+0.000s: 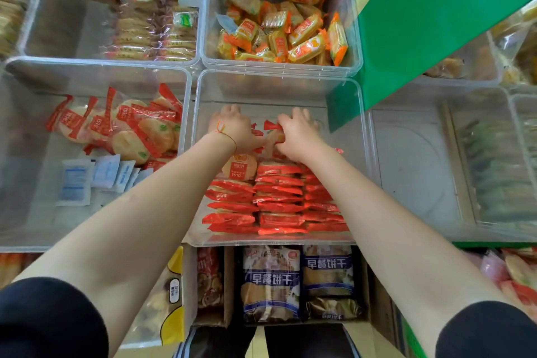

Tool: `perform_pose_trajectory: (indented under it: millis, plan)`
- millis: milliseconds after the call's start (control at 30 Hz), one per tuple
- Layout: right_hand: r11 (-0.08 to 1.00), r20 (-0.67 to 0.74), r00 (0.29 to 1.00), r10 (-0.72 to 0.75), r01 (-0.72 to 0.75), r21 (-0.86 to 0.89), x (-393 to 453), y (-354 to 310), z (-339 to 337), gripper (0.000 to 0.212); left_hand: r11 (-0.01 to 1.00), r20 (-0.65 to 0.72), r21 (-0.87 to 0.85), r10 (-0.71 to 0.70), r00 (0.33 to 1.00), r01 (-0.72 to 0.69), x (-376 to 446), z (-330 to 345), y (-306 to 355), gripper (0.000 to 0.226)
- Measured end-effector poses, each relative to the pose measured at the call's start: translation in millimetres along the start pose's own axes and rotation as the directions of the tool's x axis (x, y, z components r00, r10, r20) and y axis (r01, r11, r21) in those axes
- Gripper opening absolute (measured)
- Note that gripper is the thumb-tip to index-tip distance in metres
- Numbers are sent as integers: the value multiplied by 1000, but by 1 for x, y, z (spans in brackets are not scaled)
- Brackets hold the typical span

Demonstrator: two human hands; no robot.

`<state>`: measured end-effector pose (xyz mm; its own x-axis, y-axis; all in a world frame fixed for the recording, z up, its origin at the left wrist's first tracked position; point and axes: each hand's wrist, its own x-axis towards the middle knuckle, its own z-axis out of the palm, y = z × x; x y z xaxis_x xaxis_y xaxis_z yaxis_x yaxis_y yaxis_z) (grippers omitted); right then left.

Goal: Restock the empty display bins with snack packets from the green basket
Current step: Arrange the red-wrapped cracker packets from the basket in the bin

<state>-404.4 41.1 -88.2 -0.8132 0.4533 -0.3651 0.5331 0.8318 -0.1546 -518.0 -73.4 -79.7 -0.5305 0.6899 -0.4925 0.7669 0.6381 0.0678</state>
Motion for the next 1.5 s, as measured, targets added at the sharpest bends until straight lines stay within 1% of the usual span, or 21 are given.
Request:
perform_pose_trajectory:
  millis: [67, 133, 233, 300, 367, 433, 533, 600, 667, 733, 767, 867, 900, 967, 1167, 1233, 1300, 1367, 1400, 1433, 1500]
  plan:
    - [996, 5, 1000, -28, 27, 88, -10, -1, -5, 33, 998, -50, -38, 45, 998, -47, -15, -10, 1, 86]
    - [985, 99, 994, -47, 30, 167, -25, -3, -10, 30, 992, -57, -78, 92, 994, -96, -33, -15, 1, 73]
    - [993, 273, 960, -67, 36, 117, -47, -7, -17, 40, 977, 28, -171, 133, 991, -126, -59, -5, 1, 48]
    - [997, 318, 946, -59, 39, 67, -56, -11, -21, 46, 972, 66, -185, 158, 985, -143, -71, 3, -1, 45]
    - [999, 331, 942, -49, 42, 28, -62, -14, -19, 49, 972, 69, -195, 150, 986, -134, -79, 9, -2, 45]
    - [999, 345, 938, -43, 49, -9, -67, -17, -14, 53, 981, 74, -155, 129, 989, -116, -85, 15, 1, 50]
    - [999, 381, 924, -38, 23, 45, -63, -17, -12, 55, 989, 90, -110, 104, 990, -94, -91, 19, 5, 55]
    - [989, 345, 938, -43, -8, 146, -56, -11, -15, 56, 991, 79, -103, 89, 993, -81, -90, 14, 7, 55]
    - [973, 259, 966, -14, -47, 227, -52, -1, -20, 53, 993, 55, -96, 81, 995, -76, -84, 7, 9, 54]
    - [970, 199, 979, 39, -85, 228, -50, 13, -22, 46, 992, 33, -99, 87, 996, -83, -78, 2, 14, 54]
    - [971, 200, 978, 65, -108, 212, -50, 20, -23, 45, 991, 33, -104, 93, 995, -89, -75, 0, 17, 54]
    - [977, 302, 948, 104, -153, 145, -55, 34, -22, 46, 990, 62, -101, 108, 992, -101, -68, -2, 25, 52]
    - [981, 335, 937, 101, -149, 121, -57, 35, -20, 48, 990, 79, -96, 107, 991, -100, -67, -1, 27, 51]
    - [990, 349, 933, 87, -121, 75, -62, 35, -17, 53, 992, 108, -87, 105, 988, -96, -68, 2, 30, 48]
    - [995, 278, 956, 95, -82, -58, -64, 29, -19, 58, 994, 120, -65, 99, 988, -92, -71, 9, 32, 51]
    - [995, 256, 962, 94, -82, -58, -68, 28, -20, 59, 994, 107, -60, 97, 989, -91, -71, 9, 32, 53]
    - [996, 171, 982, 84, -82, -19, -73, 27, -21, 55, 993, 66, -61, 108, 992, -104, -73, 9, 32, 55]
    - [995, 32, 998, 60, -62, 81, -81, 22, -24, 47, 986, -26, -81, 145, 989, -147, -81, 9, 33, 56]
    - [990, -42, 998, 49, -43, 135, -87, 19, -26, 43, 978, -101, -114, 161, 982, -172, -86, 9, 33, 54]
    - [982, -114, 992, 44, -22, 186, -94, 16, -28, 39, 967, -192, -163, 165, 967, -197, -92, 9, 33, 52]
    - [948, -237, 969, 70, 10, 318, -114, 9, -32, 31, 928, -391, -268, 139, 910, -257, -111, 9, 35, 40]
